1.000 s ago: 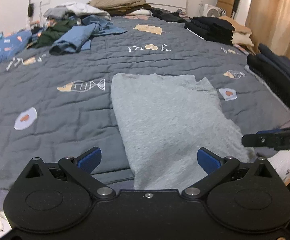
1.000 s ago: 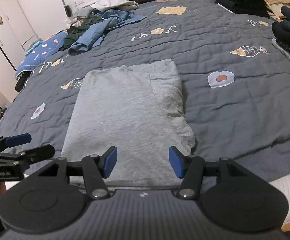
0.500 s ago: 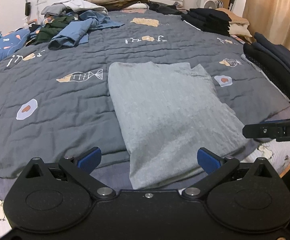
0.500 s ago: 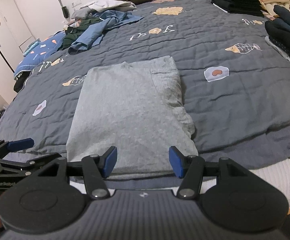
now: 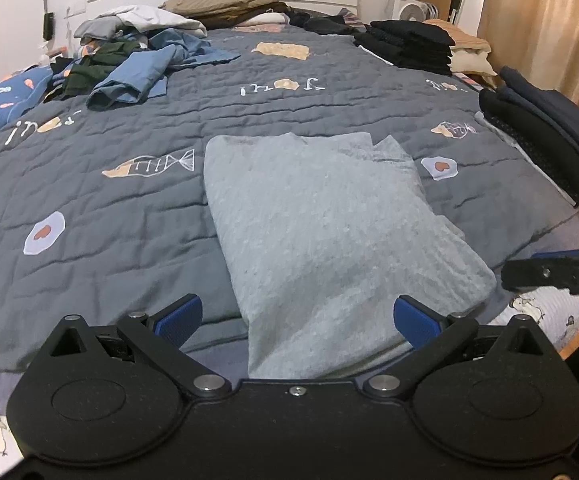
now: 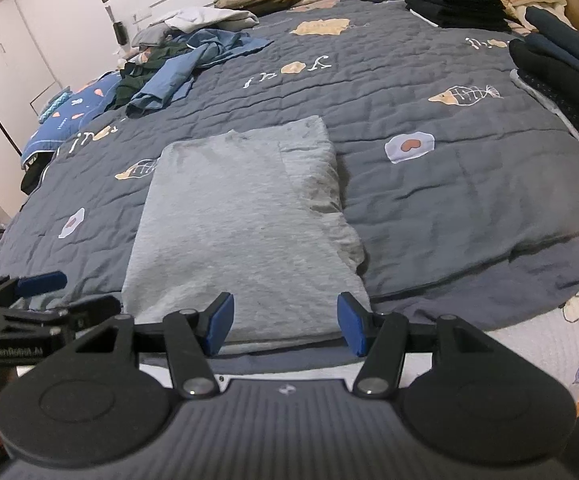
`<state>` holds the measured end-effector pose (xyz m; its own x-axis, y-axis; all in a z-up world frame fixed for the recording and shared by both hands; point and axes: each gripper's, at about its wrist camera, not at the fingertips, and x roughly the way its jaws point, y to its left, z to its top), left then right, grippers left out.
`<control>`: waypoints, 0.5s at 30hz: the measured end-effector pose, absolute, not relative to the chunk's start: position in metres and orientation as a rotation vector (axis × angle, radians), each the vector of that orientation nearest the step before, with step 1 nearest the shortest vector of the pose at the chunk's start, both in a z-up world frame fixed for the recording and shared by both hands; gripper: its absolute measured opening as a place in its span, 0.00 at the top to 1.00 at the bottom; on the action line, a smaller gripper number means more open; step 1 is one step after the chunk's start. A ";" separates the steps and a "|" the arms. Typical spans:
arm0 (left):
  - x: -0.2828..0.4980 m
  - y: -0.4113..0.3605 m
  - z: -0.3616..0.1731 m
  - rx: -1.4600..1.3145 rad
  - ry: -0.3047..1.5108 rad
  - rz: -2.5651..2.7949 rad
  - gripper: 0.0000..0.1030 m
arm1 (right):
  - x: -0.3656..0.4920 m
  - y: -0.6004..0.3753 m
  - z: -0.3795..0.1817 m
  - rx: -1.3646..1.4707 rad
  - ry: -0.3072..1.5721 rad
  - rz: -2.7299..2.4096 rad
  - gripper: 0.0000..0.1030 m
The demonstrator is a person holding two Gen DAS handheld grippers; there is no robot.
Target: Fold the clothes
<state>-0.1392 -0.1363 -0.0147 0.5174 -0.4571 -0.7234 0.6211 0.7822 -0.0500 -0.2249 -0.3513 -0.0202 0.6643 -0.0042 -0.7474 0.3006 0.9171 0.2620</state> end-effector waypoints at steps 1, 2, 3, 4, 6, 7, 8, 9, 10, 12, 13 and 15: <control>-0.137 -0.137 -0.014 0.220 0.797 -0.657 0.00 | -0.226 -0.353 -0.021 0.385 0.829 -0.179 0.45; -0.135 -0.137 -0.014 0.213 0.799 -0.660 0.00 | -0.226 -0.356 -0.021 0.390 0.826 -0.181 0.45; -0.133 -0.138 -0.014 0.207 0.802 -0.664 0.00 | -0.227 -0.359 -0.022 0.397 0.823 -0.182 0.45; -0.130 -0.138 -0.014 0.198 0.806 -0.666 0.01 | -0.228 -0.363 -0.022 0.410 0.818 -0.180 0.45; -0.124 -0.138 -0.014 0.184 0.809 -0.660 0.01 | -0.229 -0.370 -0.024 0.433 0.809 -0.176 0.45; -0.121 -0.138 -0.014 0.178 0.810 -0.653 0.01 | -0.228 -0.373 -0.025 0.439 0.810 -0.177 0.45; -0.118 -0.138 -0.014 0.167 0.813 -0.647 0.01 | -0.228 -0.376 -0.027 0.440 0.816 -0.177 0.45; -0.115 -0.137 -0.014 0.155 0.816 -0.642 0.01 | -0.227 -0.380 -0.029 0.438 0.821 -0.177 0.45; -0.113 -0.138 -0.014 0.148 0.819 -0.639 0.01 | -0.226 -0.383 -0.031 0.438 0.825 -0.174 0.45; -0.109 -0.138 -0.014 0.133 0.825 -0.633 0.01 | -0.223 -0.390 -0.037 0.441 0.827 -0.150 0.45; -0.108 -0.139 -0.014 0.133 0.820 -0.634 0.01 | -0.221 -0.395 -0.040 0.449 0.829 -0.135 0.45; -0.107 -0.142 -0.014 0.130 0.813 -0.638 0.01 | -0.216 -0.409 -0.048 0.504 0.835 -0.093 0.45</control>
<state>-0.1072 -0.1422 -0.0139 0.5125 -0.4804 -0.7118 0.5769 0.8066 -0.1290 -0.2160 -0.4085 -0.0484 0.6744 0.1150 -0.7293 0.2731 0.8789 0.3911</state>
